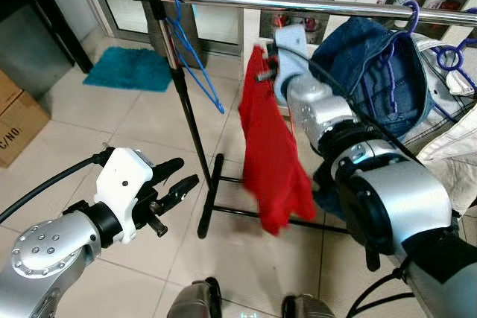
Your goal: Hang hanger
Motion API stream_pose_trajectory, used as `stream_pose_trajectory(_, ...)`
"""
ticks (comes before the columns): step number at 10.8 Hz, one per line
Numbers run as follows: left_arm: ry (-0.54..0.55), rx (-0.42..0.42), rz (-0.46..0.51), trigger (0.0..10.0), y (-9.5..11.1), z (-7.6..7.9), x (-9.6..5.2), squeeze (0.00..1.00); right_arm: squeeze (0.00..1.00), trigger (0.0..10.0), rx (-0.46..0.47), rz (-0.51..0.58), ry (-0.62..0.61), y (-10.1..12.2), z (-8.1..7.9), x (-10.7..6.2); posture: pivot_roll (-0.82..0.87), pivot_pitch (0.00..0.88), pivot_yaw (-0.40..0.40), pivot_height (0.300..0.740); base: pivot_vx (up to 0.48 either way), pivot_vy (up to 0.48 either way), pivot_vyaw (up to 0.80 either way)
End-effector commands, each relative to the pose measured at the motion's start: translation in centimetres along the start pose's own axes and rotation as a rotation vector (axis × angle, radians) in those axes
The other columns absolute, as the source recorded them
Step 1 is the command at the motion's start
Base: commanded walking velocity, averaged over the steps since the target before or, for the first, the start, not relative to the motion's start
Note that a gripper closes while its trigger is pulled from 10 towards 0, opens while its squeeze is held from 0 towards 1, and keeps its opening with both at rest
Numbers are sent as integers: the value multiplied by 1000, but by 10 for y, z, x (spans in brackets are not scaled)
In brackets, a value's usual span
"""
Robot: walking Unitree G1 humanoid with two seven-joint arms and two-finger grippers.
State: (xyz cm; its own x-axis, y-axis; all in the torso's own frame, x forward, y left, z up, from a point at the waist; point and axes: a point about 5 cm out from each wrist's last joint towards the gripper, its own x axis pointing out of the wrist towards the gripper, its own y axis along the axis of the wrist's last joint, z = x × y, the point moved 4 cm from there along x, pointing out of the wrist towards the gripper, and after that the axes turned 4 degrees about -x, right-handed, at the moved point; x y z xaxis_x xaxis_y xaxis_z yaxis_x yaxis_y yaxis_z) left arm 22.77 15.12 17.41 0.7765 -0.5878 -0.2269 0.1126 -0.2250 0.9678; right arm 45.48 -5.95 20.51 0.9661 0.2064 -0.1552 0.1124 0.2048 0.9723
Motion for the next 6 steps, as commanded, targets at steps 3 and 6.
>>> stream_pose_trajectory(3,52,-23,42,10000,2,3,-1,0,0,10000,89,241,6,9,1,-9,76,151,34,740,0,0,0)
stream_pose_trajectory(6,45,-32,76,10000,7,3,10,0,0,10000,210,348,-154,20,14,-18,65,123,57,740,0,0,0)
